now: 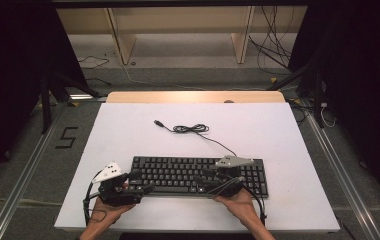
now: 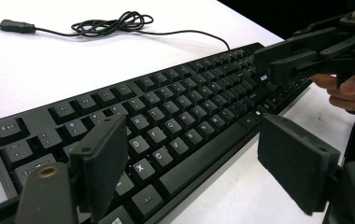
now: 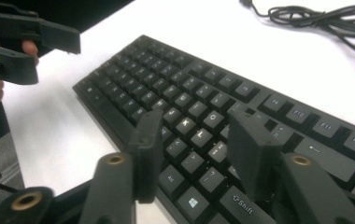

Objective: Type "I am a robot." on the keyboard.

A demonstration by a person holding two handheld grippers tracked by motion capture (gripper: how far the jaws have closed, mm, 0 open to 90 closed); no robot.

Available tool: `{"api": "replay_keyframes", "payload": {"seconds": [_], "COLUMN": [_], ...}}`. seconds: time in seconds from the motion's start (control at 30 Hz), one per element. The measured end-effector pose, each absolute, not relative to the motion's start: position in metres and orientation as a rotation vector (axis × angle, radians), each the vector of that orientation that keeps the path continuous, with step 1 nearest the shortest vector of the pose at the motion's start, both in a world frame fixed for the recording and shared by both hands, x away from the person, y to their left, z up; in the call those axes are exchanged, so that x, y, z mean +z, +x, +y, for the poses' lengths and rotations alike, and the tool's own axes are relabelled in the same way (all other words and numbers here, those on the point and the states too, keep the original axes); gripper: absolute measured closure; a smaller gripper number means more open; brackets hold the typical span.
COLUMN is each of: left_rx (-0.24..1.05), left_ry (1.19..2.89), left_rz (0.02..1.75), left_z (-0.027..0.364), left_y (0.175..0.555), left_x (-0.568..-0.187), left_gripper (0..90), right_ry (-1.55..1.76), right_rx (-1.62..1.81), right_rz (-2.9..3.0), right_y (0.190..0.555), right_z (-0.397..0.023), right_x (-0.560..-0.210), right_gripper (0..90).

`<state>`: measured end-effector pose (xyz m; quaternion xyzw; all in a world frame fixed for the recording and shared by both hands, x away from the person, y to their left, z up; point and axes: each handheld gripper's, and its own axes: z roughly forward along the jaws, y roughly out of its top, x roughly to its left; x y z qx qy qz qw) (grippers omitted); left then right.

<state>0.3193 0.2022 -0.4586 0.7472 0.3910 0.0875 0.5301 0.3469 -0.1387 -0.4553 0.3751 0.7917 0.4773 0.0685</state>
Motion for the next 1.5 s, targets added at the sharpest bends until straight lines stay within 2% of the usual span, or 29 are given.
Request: {"api": "replay_keyframes", "payload": {"seconds": [0.3, 0.5, 1.5], "left_rx": [0.207, 0.207, 0.191], "left_ry": [1.782, 1.784, 1.786], "left_rz": [0.933, 0.933, 0.927], "left_z": [0.203, 0.203, 0.203], "left_y": [0.319, 0.319, 0.320], "left_x": [-0.458, -0.458, -0.458], "left_gripper": [23.8, 23.7, 22.7], "right_ry": [1.101, 1.066, 1.075], "right_rx": [1.476, 1.489, 1.527], "right_rz": [2.352, 2.333, 2.226], "right_y": [0.342, 0.337, 0.311], "right_z": [-0.147, -0.152, -0.194], "right_x": [-0.448, -0.444, -0.439], "right_gripper": [43.6, 40.8, 34.6]}}
